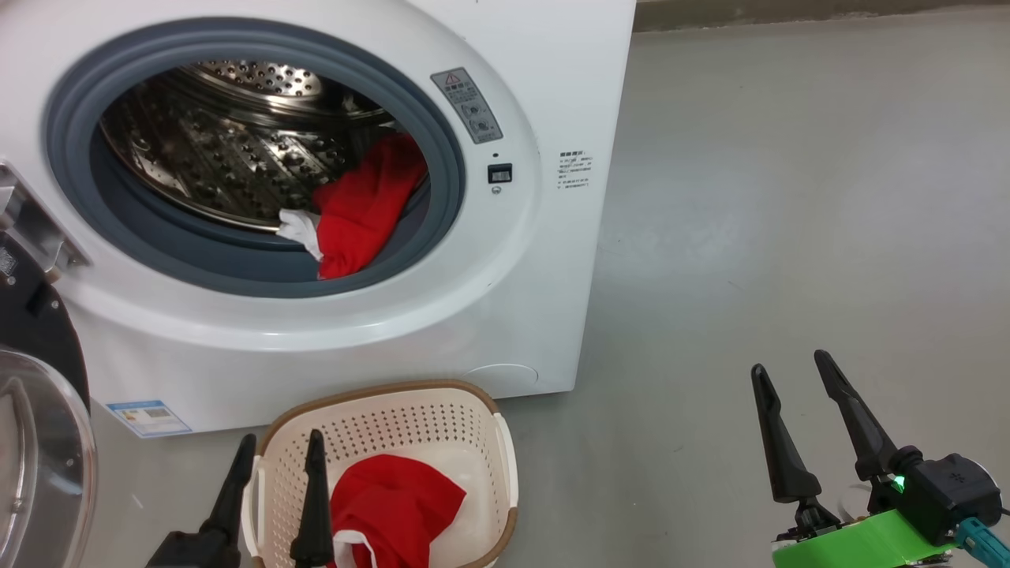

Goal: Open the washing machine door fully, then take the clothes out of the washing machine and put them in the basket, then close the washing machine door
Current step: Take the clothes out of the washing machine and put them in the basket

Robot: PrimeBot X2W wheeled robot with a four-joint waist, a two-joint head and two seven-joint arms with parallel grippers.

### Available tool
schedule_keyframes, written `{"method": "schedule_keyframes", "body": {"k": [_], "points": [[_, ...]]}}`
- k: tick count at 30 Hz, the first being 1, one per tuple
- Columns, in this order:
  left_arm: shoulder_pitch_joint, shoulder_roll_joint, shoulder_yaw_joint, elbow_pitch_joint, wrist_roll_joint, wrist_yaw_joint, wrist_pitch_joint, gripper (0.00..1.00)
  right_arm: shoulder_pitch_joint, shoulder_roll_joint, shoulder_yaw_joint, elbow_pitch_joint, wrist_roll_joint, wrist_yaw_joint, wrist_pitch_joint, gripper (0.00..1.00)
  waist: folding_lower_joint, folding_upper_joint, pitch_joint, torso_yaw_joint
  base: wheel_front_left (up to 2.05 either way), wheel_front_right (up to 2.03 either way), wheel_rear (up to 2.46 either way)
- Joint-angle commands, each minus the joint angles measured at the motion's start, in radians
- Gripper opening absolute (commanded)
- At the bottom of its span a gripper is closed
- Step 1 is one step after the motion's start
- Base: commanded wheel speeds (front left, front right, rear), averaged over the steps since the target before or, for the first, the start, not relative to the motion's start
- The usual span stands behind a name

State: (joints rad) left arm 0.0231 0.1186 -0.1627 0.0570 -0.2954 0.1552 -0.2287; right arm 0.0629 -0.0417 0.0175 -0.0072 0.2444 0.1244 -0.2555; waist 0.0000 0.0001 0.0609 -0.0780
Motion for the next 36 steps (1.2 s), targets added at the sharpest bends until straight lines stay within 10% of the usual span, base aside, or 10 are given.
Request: {"method": "schedule_keyframes", "body": {"k": [1,36], "points": [[-0.015,0.014,0.03,-0.029,-0.006,0.009,0.001,1.0,-0.018,-0.008,0.027,-0.026,-0.009,0.006,-0.006,1.0,0.0,-0.0001,0.003,-0.002,0.0,0.0,0.0],[-0.434,0.076,0.086,0.141,-0.08,-0.034,0.026,1.0,-0.143,-0.008,0.093,-0.038,-0.003,0.006,-0.006,1.0,0.0,-0.0001,0.283,-0.054,0.0,0.0,0.0]]}}
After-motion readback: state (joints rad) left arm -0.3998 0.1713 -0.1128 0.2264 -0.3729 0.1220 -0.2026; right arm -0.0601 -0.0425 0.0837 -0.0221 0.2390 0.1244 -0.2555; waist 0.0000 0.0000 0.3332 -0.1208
